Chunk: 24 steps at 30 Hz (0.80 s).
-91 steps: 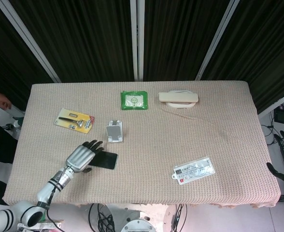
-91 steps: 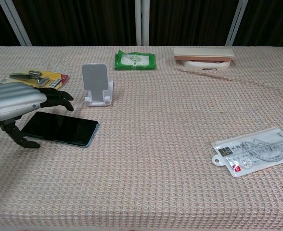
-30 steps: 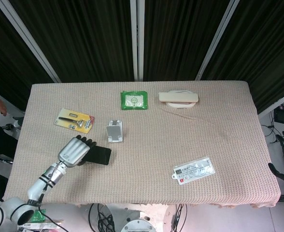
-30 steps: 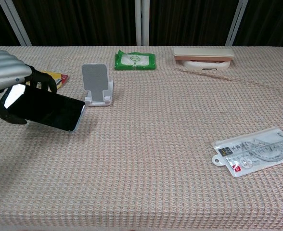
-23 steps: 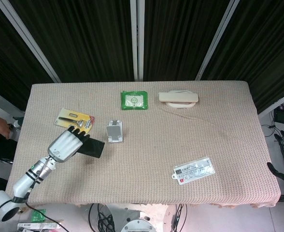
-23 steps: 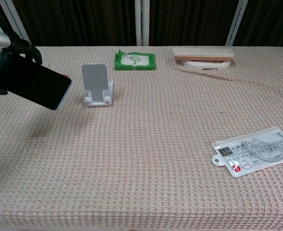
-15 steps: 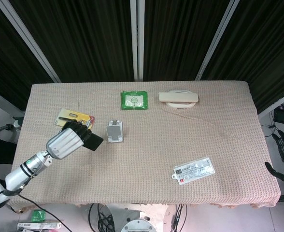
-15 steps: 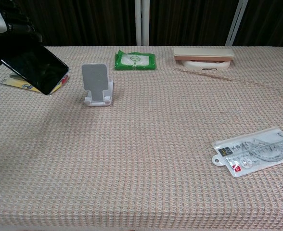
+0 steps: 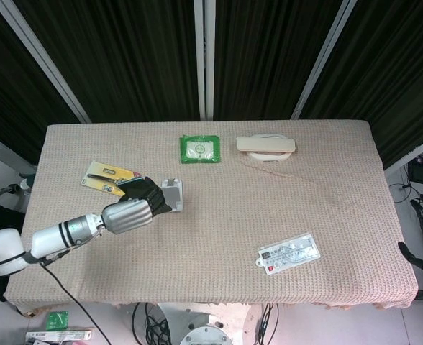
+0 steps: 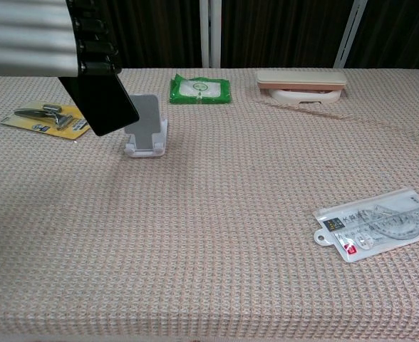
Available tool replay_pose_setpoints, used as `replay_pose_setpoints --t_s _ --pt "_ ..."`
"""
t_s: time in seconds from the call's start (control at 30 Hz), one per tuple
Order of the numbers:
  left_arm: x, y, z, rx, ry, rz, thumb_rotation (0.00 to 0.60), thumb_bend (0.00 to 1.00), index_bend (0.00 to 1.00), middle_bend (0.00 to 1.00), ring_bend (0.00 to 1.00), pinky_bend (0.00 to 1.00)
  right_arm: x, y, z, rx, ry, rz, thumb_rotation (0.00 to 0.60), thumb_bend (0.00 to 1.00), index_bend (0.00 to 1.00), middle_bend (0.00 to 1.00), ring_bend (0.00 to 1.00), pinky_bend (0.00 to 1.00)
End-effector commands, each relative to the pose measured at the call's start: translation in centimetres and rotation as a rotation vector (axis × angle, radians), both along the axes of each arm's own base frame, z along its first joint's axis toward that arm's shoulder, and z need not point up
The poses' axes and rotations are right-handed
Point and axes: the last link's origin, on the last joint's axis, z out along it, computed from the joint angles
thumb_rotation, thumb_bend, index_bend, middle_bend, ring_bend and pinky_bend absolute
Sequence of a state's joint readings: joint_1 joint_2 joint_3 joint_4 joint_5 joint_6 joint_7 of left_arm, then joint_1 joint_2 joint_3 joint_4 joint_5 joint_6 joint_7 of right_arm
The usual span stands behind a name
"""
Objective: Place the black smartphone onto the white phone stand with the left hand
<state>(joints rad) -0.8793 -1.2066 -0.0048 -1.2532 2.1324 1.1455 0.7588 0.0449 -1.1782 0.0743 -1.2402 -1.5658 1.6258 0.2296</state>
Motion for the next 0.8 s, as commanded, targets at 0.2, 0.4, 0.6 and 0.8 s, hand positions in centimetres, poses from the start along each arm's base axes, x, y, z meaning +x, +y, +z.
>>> replay_pose_setpoints --t_s 0.2,0.4,0.6,0.8 --pt "4.0 0.9 -2.5 0.029 0.113 -0.084 0.6 0.45 0.55 0.59 0.53 0.44 -0.1 0.3 -0.2 0.0 -0.011 -0.005 0.6 0.16 0.0 0.0 0.0 0.0" --pt "5.2 1.3 -3.9 0.026 0.196 -0.138 0.6 0.45 0.55 0.58 0.52 0.43 -0.6 0.7 0.3 -0.022 -0.017 -0.017 0.6 0.16 0.0 0.0 0.0 0.0" --pt "5.1 2.5 -5.2 0.027 0.273 -0.133 0.6 0.45 0.55 0.58 0.52 0.43 -1.0 1.2 0.5 -0.027 -0.041 -0.023 0.6 0.16 0.0 0.0 0.0 0.0" --pt "5.1 3.0 -5.7 0.014 0.283 -0.126 0.6 0.45 0.56 0.58 0.52 0.43 -1.5 1.3 0.7 -0.038 -0.044 -0.035 0.6 0.16 0.0 0.0 0.0 0.0"
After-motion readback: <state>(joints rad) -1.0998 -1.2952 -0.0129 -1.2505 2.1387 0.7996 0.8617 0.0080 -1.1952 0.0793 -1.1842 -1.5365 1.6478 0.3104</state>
